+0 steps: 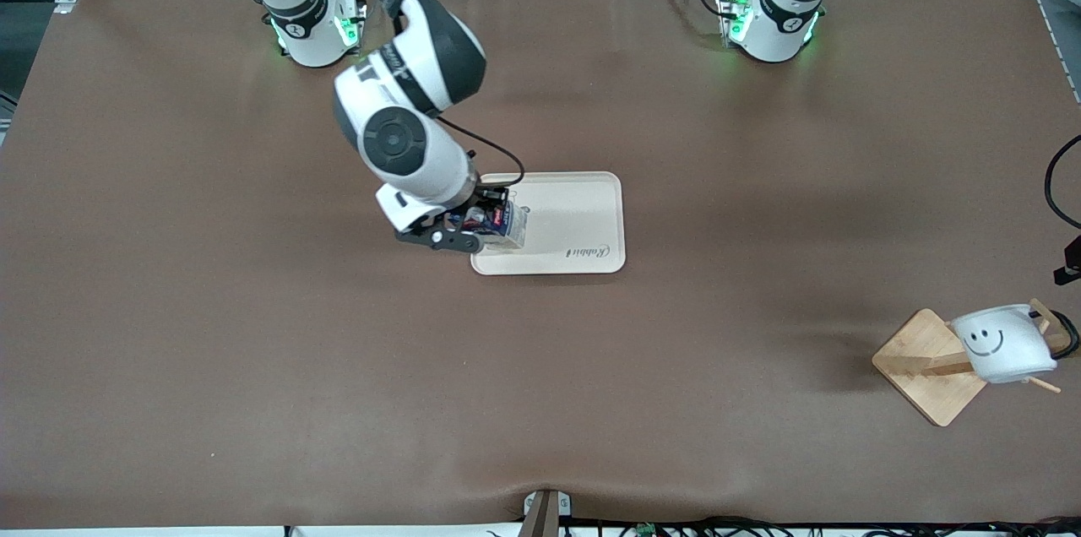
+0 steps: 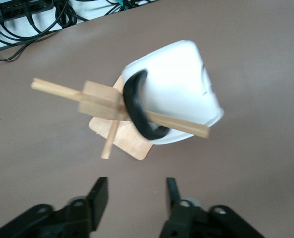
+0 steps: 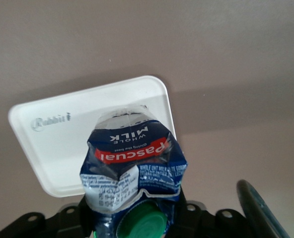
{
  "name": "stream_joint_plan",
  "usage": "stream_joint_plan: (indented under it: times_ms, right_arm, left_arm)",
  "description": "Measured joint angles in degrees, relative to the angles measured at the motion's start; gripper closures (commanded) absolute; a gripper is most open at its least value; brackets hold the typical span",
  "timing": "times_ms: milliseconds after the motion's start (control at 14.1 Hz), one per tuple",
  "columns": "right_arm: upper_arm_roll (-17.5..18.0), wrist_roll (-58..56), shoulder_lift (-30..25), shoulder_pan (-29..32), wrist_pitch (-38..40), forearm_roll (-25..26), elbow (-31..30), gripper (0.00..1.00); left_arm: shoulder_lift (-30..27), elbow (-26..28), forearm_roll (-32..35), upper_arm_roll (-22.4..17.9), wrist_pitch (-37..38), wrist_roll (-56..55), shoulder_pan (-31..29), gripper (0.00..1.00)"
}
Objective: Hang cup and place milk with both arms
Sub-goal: 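Hang the mug handle on the stand peg while the right gripper carries the carton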
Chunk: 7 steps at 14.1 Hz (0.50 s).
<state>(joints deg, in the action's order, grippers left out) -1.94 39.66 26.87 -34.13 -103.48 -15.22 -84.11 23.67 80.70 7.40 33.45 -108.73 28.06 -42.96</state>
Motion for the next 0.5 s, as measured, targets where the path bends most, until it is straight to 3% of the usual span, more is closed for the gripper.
stream_joint_plan:
  times_ms: [212, 354, 496]
  right_arm:
    - [-0.12, -4.43, 0.04, 3.07, 5.01, -0.61, 2.25, 1.0]
    - [-0.42, -9.97, 0.01, 6.73, 12.39, -0.19, 4.94, 1.0]
    - [-0.65, -14.64, -0.1, 12.12, 17.16, 2.96, 6.57, 1.0]
  left_arm:
    - [-1.14, -0.16, -0.02, 2.79, 3.53, -6.44, 0.32, 0.0]
    - [-2.52, -0.29, -0.03, 4.75, 5.87, -10.52, 0.46, 0.0]
    - [-3.82, -0.31, -0.03, 6.37, 9.11, -14.5, 0.56, 0.0]
